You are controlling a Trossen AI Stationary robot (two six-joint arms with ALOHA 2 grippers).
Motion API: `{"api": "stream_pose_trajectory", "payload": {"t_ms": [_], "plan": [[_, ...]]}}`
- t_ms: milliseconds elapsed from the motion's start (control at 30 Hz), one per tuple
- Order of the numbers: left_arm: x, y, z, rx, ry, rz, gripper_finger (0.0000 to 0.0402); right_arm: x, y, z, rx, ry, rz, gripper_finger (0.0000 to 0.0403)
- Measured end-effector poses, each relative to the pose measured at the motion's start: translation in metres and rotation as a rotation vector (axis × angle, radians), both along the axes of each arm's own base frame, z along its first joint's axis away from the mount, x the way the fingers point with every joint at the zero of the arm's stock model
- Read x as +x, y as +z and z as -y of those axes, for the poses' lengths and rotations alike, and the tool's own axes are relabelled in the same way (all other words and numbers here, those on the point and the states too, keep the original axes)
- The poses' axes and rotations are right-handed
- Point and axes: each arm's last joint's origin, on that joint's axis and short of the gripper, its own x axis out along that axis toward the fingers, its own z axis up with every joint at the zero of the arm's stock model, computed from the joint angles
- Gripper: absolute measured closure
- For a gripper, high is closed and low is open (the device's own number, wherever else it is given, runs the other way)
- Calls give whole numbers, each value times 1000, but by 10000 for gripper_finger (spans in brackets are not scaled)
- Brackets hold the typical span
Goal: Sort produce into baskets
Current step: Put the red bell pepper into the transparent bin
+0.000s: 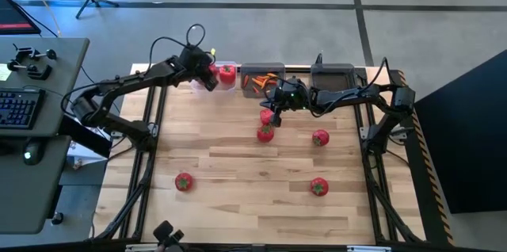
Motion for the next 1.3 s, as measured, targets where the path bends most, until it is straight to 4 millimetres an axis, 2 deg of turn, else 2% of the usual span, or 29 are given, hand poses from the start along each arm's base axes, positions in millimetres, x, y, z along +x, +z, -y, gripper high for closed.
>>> {"api": "stream_pose_trajectory", "payload": {"t_ms": [133, 267, 633, 833, 1300], "plan": [[0, 1, 0, 13, 9, 2, 256, 0, 0, 0, -1, 1, 0, 403], [4, -5, 4, -61, -76, 7, 256, 0, 0, 0, -1, 1, 0, 403], [32, -22, 6, -46, -130, 42, 256, 0, 0, 0, 0, 0, 0, 403], [41, -36, 4, -68, -132, 38, 254, 0, 0, 0, 2, -1, -4, 403], [48, -37, 7, -27, -163, 27, 165, 0, -1, 0, 3, -1, -7, 403]]}}
